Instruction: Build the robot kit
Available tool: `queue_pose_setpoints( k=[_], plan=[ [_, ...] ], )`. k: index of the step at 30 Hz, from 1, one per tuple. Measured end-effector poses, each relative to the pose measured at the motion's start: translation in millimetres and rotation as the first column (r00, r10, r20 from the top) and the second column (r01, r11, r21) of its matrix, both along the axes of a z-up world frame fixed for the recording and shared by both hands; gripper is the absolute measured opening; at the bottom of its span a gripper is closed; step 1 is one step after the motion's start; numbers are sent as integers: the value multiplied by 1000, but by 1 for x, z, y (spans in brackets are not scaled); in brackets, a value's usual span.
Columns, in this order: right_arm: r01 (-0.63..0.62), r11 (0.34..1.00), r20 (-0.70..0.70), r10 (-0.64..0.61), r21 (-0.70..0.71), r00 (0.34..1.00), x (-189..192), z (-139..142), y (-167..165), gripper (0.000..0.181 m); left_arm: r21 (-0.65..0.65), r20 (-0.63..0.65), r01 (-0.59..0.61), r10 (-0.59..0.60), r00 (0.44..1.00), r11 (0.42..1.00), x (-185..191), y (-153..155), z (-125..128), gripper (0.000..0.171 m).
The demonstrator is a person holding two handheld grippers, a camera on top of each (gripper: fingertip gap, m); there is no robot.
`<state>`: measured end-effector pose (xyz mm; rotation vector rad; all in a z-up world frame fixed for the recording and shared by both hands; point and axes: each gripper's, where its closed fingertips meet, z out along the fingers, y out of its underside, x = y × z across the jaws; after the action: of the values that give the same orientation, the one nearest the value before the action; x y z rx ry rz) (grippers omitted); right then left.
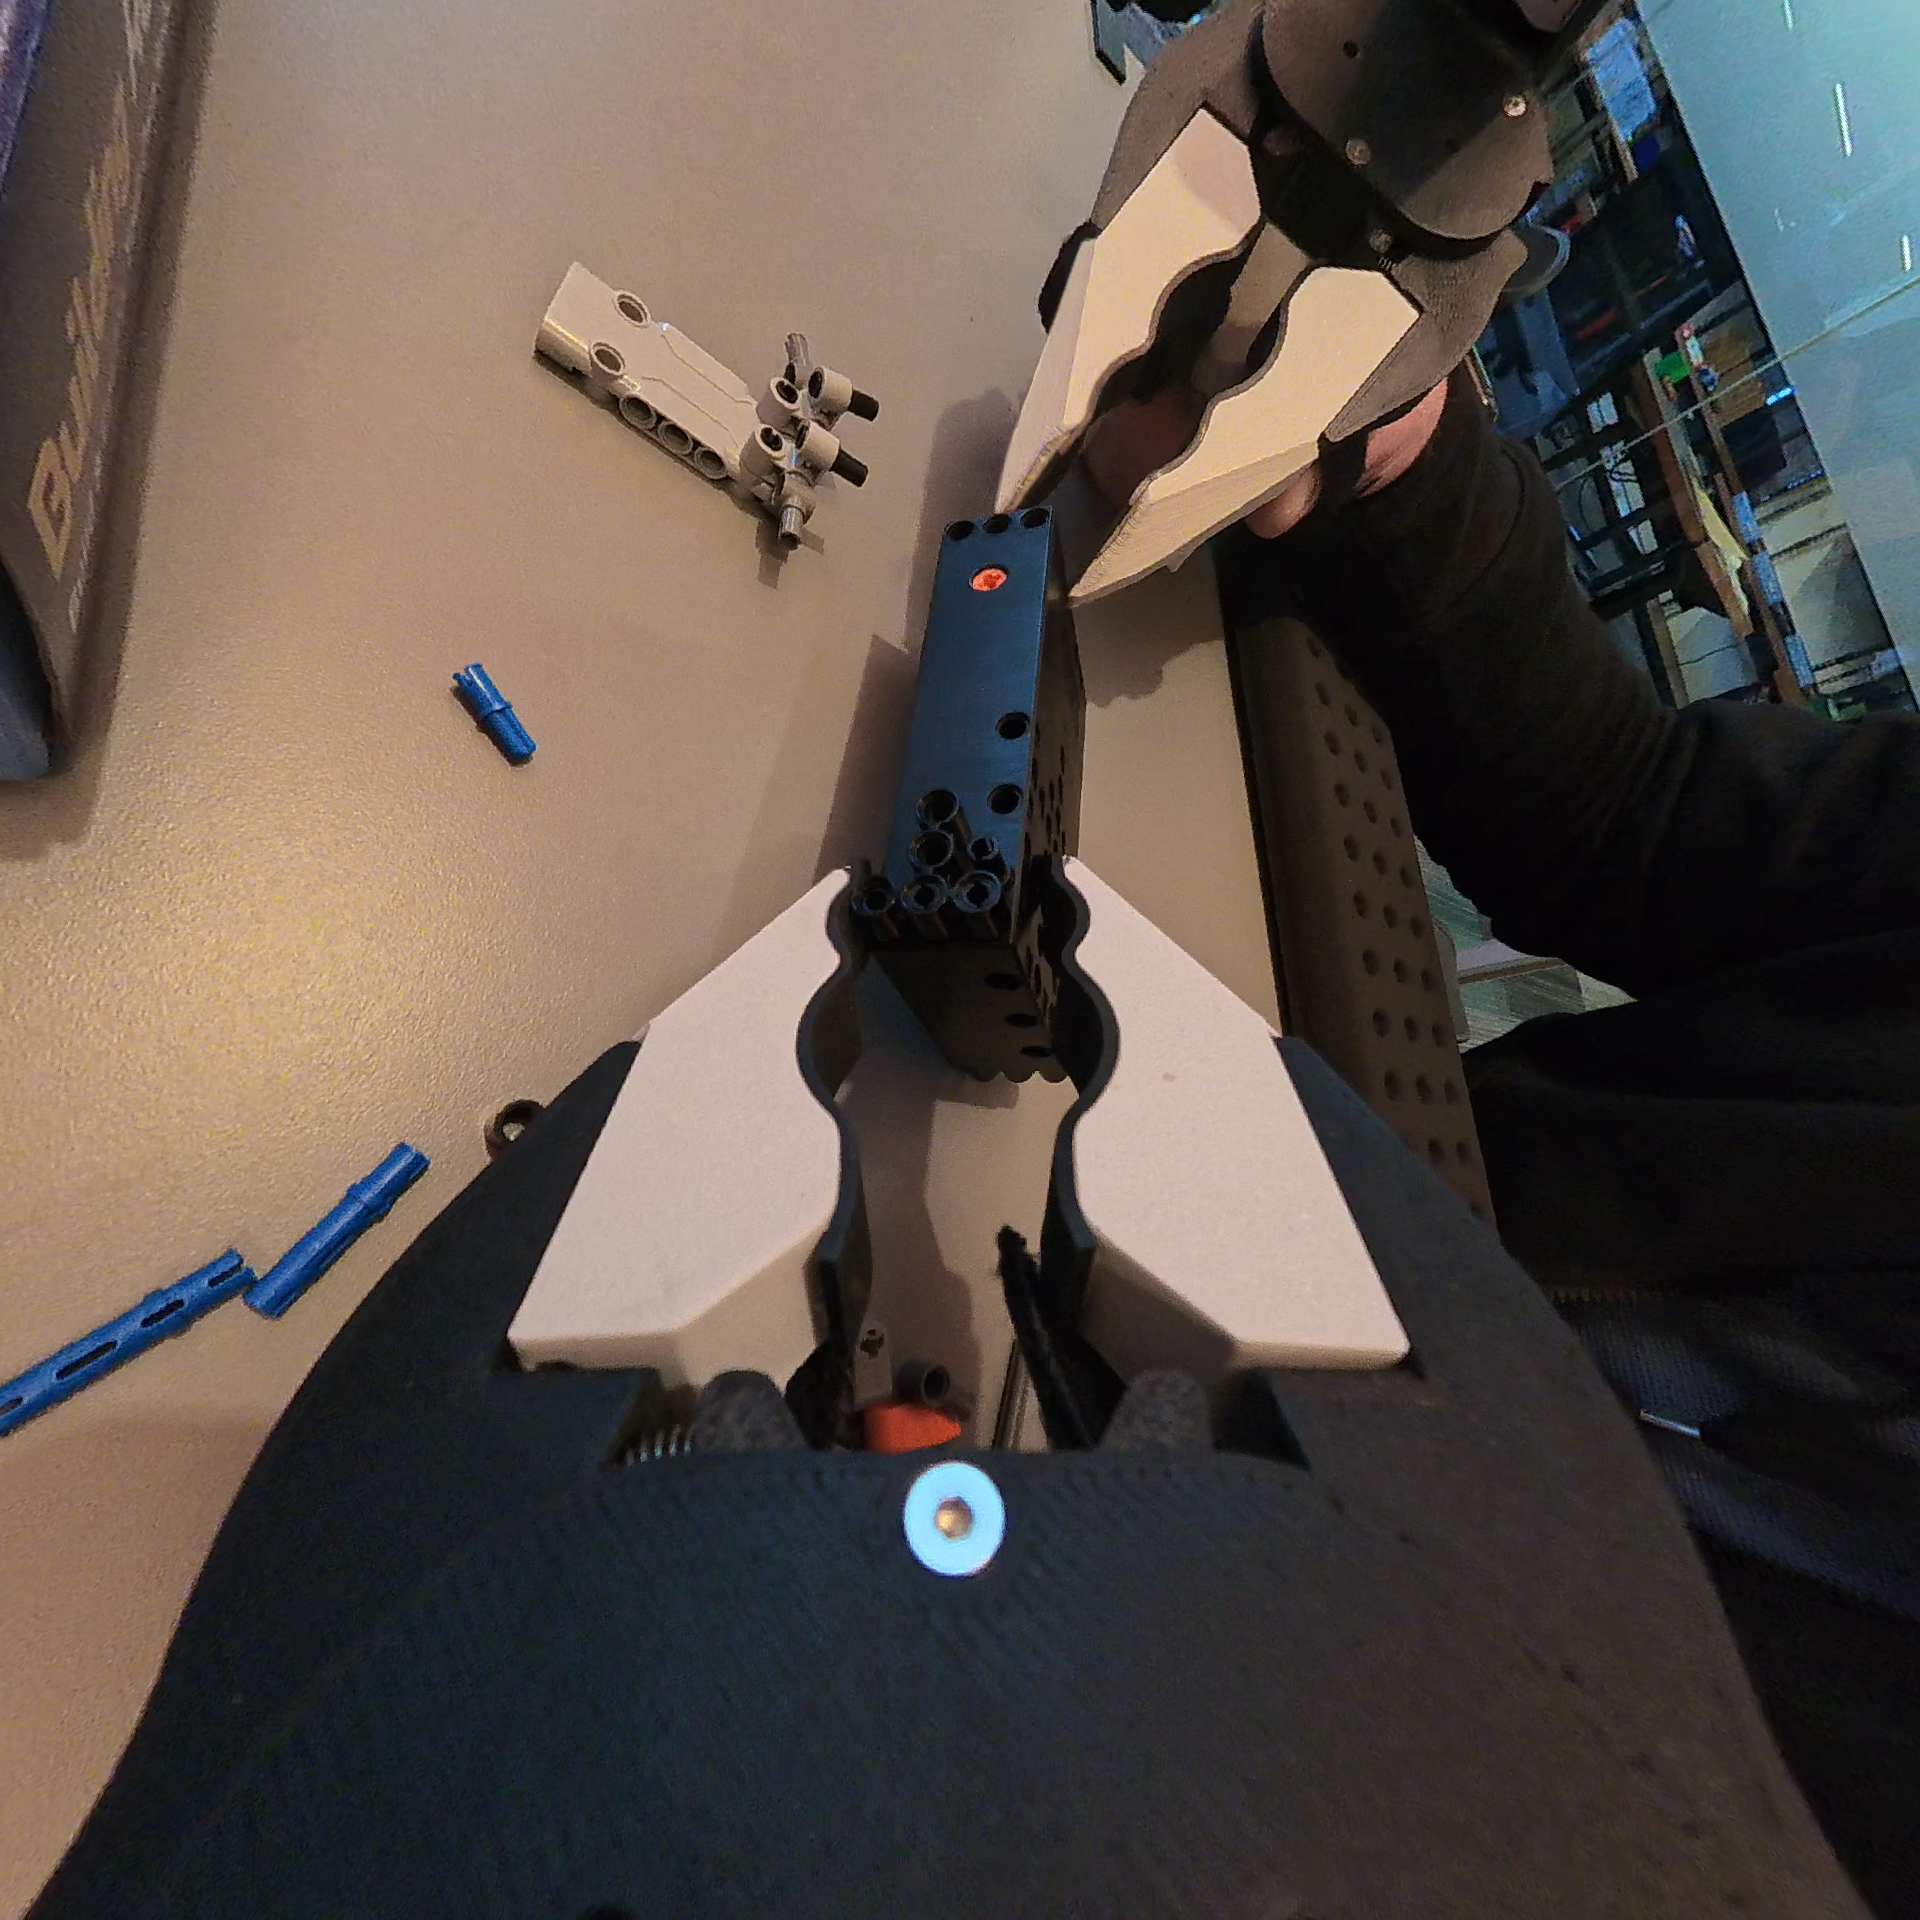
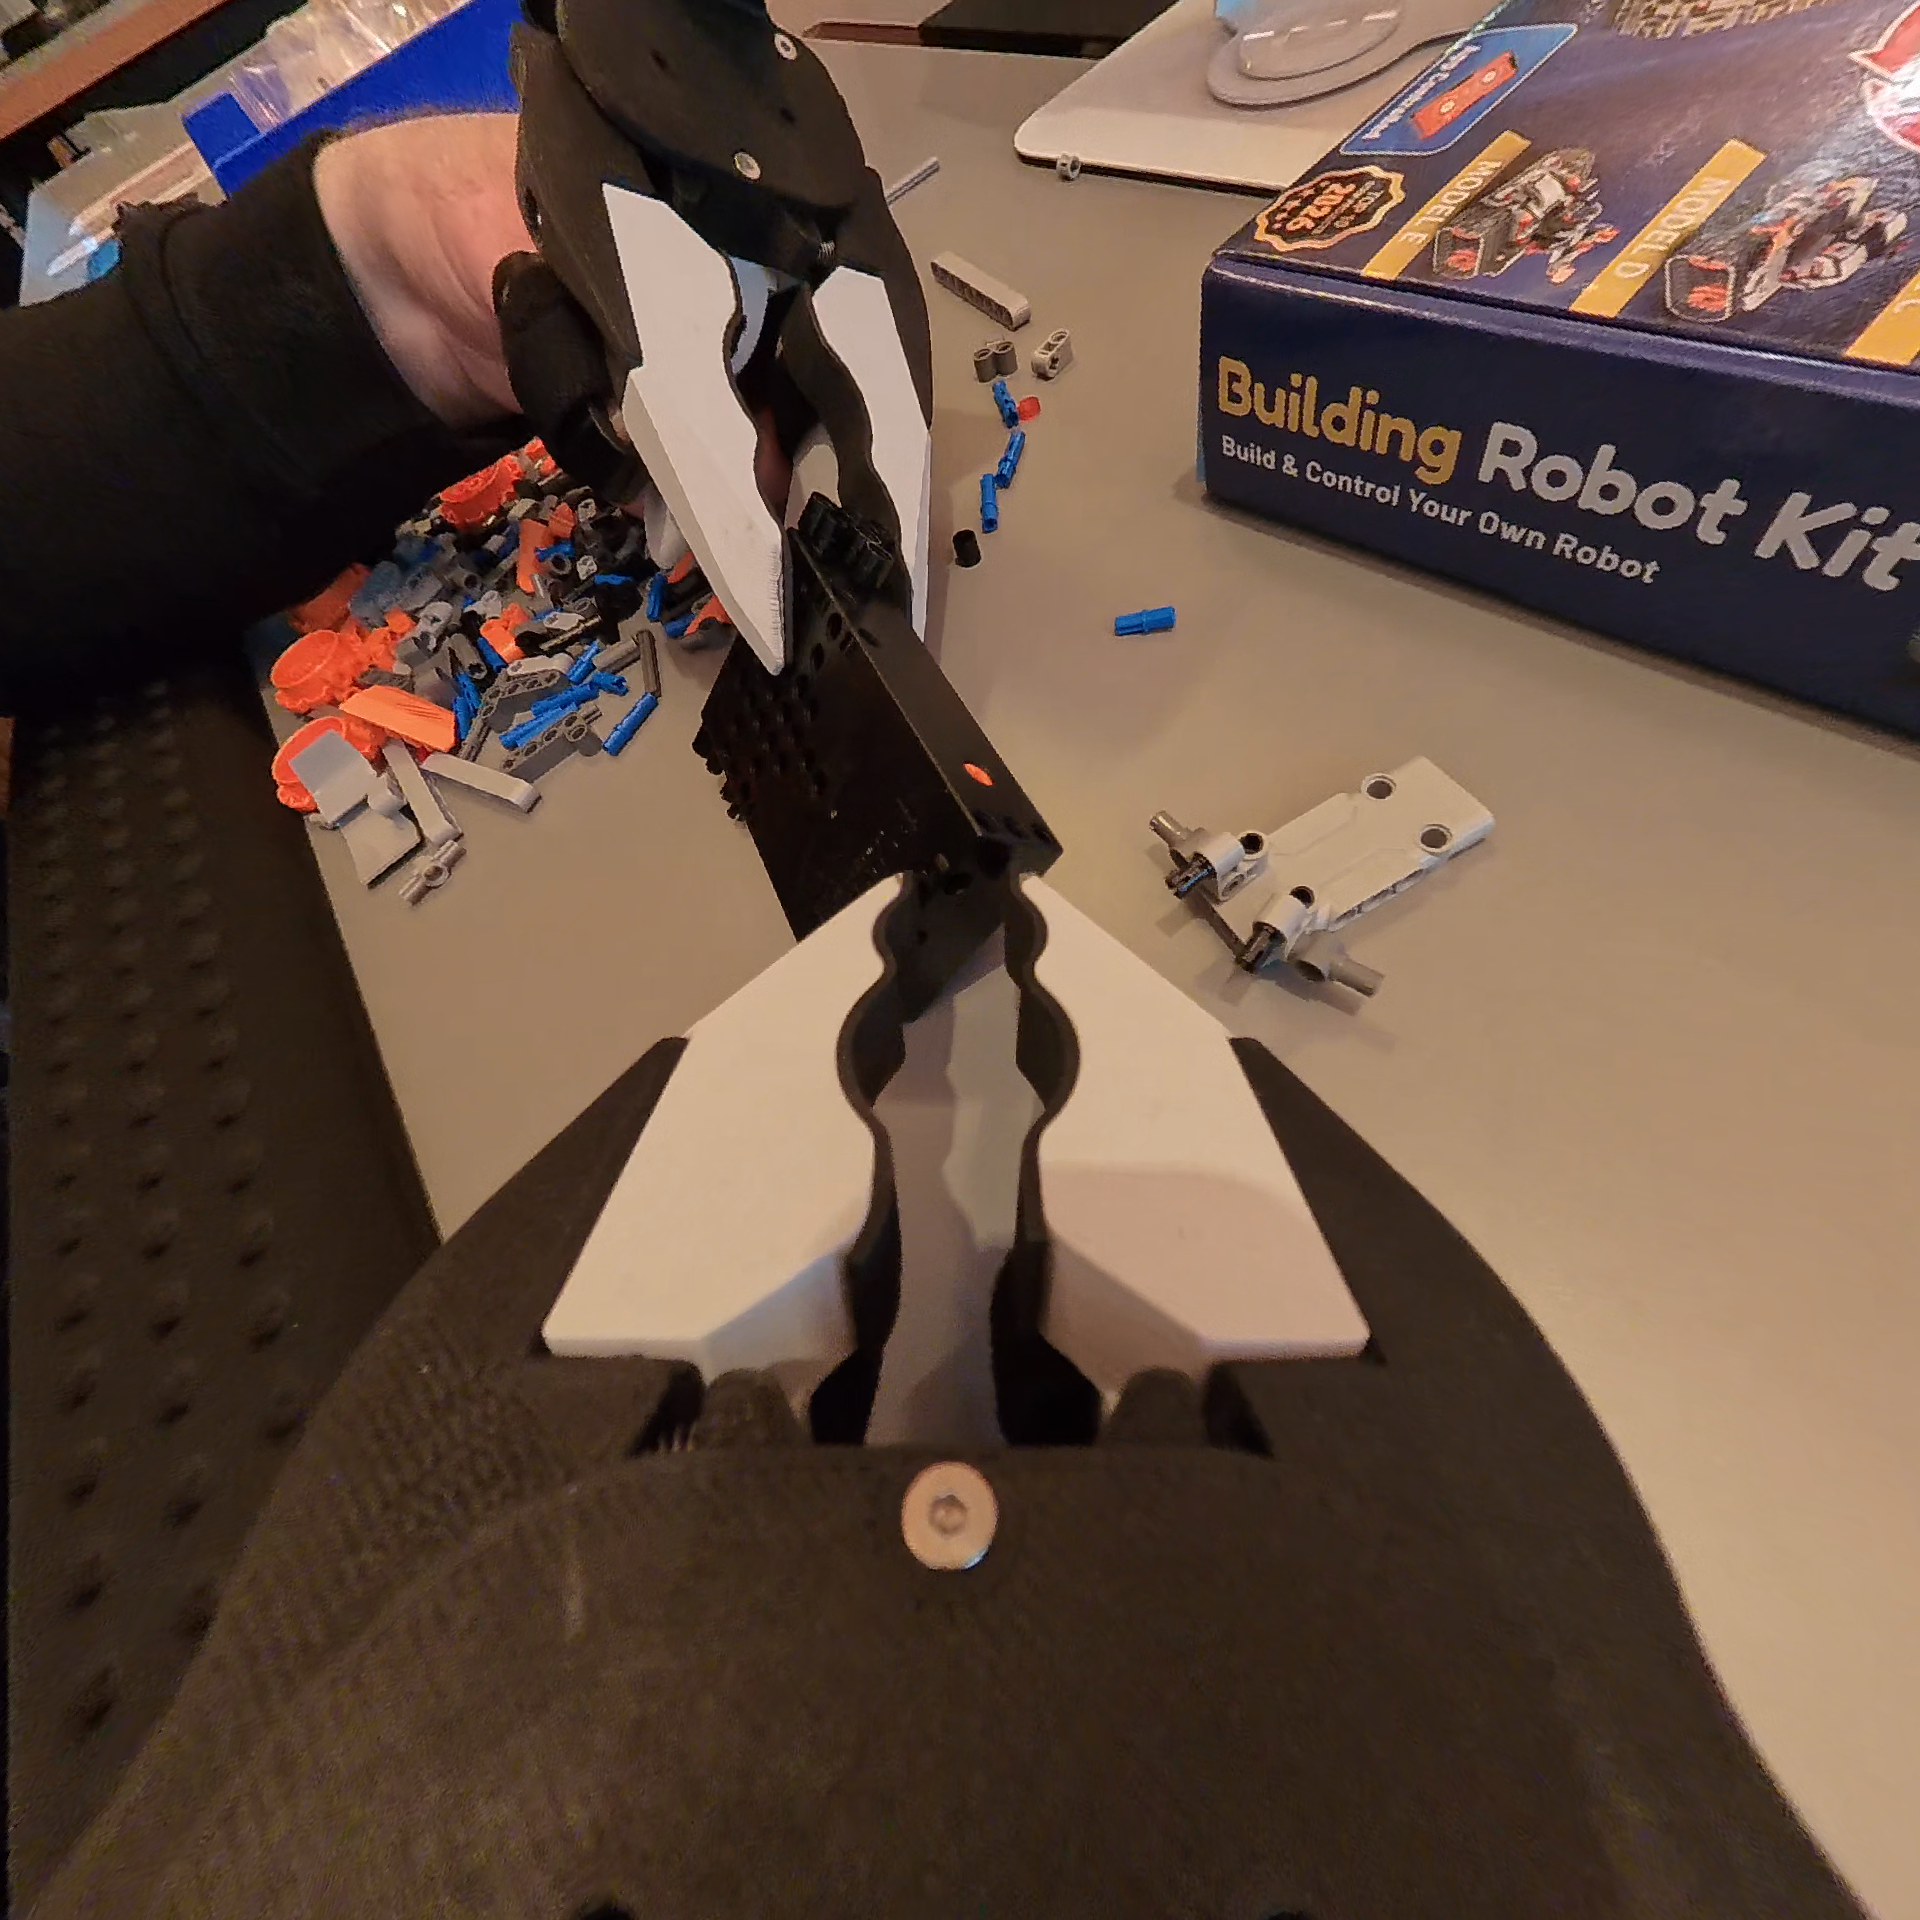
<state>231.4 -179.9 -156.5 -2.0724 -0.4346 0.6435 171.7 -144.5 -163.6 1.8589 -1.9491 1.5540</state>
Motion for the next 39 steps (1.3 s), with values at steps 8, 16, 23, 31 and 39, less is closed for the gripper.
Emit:
queue_pose_setpoints(
  k=[8, 16, 23, 31, 39],
  plan=[
    [-3, 1000, 4, 3, 1, 1000, -1, 0, 0, 13, -7, -3, 7, -7, 1000, 1000, 0, -1, 0, 30],
    [-9, 992, 134, -8, 124, 991, -5, 5, 3, 45, 4, -7, -5, 5, 1000, 1000, 1, 1, -1, 32],
    [-27, 998, 212, 13, 62, 977, -12, -9, 5, 44, 76, -26, -25, 27, 999, 997, 3, 6, -8, 41],
    [-54, 998, 213, 49, 19, 976, -20, -13, -2, 22, 208, -48, 9, 0, 999, 978, 3, 0, -19, 38],
    [149, 985, 198, -163, 85, 967, 39, 8, 19, 35, 308, -47, 10, 5, 999, 951, 2, 6, -18, 38]
  ],
)
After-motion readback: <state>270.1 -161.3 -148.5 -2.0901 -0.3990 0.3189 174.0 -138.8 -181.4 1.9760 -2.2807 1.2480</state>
